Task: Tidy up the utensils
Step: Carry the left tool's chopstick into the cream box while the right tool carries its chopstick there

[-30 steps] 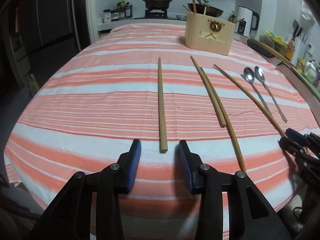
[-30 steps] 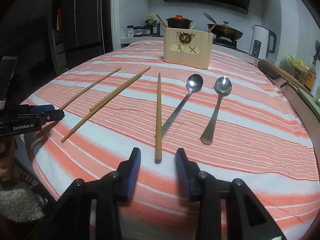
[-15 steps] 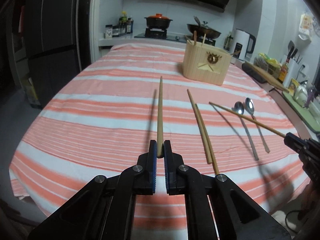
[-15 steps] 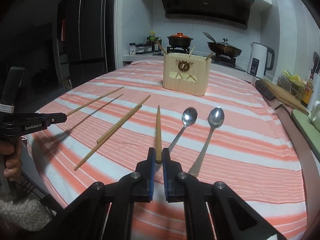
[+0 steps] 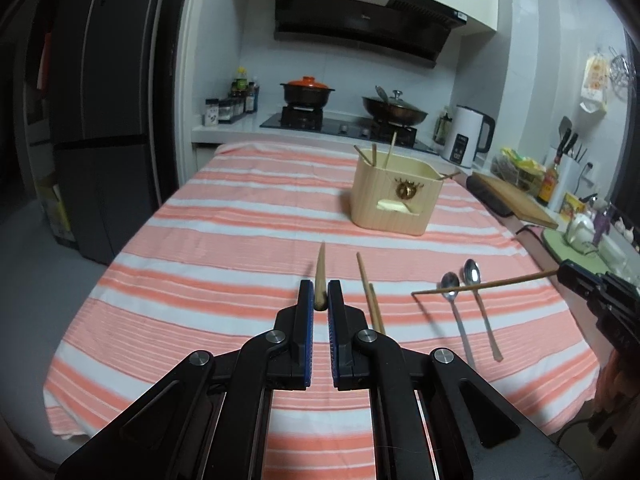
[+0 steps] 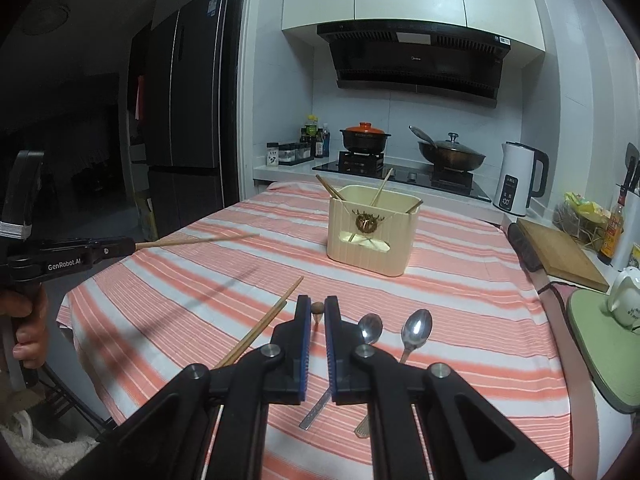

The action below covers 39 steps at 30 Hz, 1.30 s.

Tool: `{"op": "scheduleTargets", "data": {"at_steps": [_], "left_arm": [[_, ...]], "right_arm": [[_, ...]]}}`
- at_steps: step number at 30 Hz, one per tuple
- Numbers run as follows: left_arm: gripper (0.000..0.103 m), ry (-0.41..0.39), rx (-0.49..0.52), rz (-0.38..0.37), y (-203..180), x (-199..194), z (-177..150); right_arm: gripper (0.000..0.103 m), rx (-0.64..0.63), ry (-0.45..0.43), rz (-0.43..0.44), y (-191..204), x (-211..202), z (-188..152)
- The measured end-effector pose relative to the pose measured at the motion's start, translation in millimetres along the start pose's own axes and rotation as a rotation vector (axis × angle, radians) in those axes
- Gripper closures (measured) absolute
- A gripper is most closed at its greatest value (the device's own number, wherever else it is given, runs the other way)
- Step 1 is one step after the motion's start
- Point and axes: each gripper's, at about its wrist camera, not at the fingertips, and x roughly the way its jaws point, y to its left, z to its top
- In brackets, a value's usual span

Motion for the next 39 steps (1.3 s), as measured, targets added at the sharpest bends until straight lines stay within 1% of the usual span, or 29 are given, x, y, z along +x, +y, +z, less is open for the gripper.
{"op": "scheduleTargets", "data": {"at_steps": [9, 15, 18, 23, 27, 33, 39], "left_arm": [[0.099, -0.03, -0.016, -0.002, 1.3, -0.4, 10.9], [0.099, -0.056, 0.033, -0.016, -12.6, -14.4, 35.1], [0.099, -0.054, 0.045, -0.04, -19.1, -20.9, 48.8], [0.099, -0.029, 0.077, -0.084, -32.3, -24.3, 69.0], [0.099, -0.039, 0.085, -0.117, -42.2, -26.2, 85.0], [0.099, -0.045, 0.061, -0.185, -51.1, -19.3, 122.1], [0.099, -0.089, 0.071, -0.215, -65.9, -8.3, 170.0]], "right_arm": [[0.096, -0.002, -0.015, 0.004, 0.7, 3.3, 6.6], [0.096, 0.0, -0.044, 0.014, -4.3, 2.6, 24.1], [0.096, 0.01, -0.061, 0.022, -9.4, 1.9, 36.1], [0.096, 0.025, -0.086, 0.038, -16.1, 2.4, 56.7], [0.096, 0.026, -0.112, 0.043, -20.3, 3.9, 74.4], [0.096, 0.02, -0.169, 0.035, -30.3, 4.3, 107.9], [0.096, -0.005, -0.232, 0.009, -46.6, 9.5, 149.1]]}}
